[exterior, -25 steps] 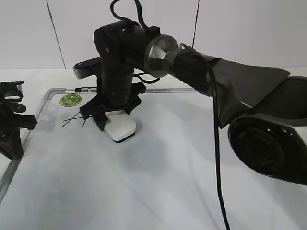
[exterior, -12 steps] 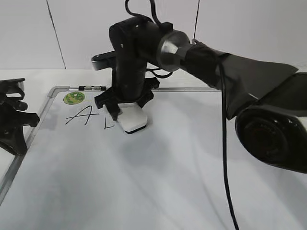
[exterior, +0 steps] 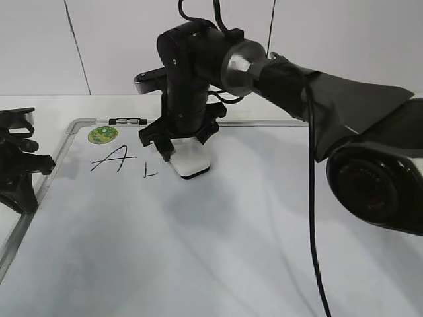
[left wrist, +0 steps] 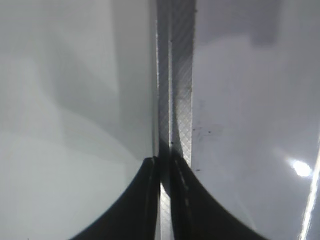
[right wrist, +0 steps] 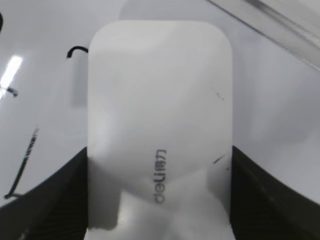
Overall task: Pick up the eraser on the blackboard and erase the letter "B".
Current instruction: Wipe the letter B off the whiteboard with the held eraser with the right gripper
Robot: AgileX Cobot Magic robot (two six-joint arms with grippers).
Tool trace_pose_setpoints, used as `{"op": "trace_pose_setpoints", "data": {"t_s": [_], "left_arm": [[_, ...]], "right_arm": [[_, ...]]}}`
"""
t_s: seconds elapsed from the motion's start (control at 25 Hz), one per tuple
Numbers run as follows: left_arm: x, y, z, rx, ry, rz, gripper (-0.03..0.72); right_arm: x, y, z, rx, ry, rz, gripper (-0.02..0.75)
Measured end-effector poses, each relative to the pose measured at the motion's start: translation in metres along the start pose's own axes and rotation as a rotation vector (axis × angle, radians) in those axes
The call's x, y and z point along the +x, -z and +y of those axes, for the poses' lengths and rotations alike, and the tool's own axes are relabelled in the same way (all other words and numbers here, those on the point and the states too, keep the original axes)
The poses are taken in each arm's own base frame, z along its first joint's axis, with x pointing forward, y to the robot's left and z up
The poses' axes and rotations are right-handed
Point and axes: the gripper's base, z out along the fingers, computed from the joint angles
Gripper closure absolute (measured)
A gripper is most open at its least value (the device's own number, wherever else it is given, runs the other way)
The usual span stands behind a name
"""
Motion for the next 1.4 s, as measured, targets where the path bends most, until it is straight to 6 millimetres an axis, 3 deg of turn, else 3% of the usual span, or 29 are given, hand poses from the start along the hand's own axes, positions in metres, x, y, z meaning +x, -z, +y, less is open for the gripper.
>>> {"op": "trace_pose_setpoints", "data": {"t_s": [0.4, 1.4], "left_arm": [[0.003, 0.0, 0.0, 0.0, -0.001, 0.036, 0.642], [0.005, 0.0, 0.0, -0.002, -0.004, 0.057, 0.641]], "right_arm": [[-0.007, 0.003, -0.012, 0.067, 0.01, -0.024, 0.174], [-0.009, 0.001, 0.0, -0.07, -0.007, -0.05, 0.174]]}}
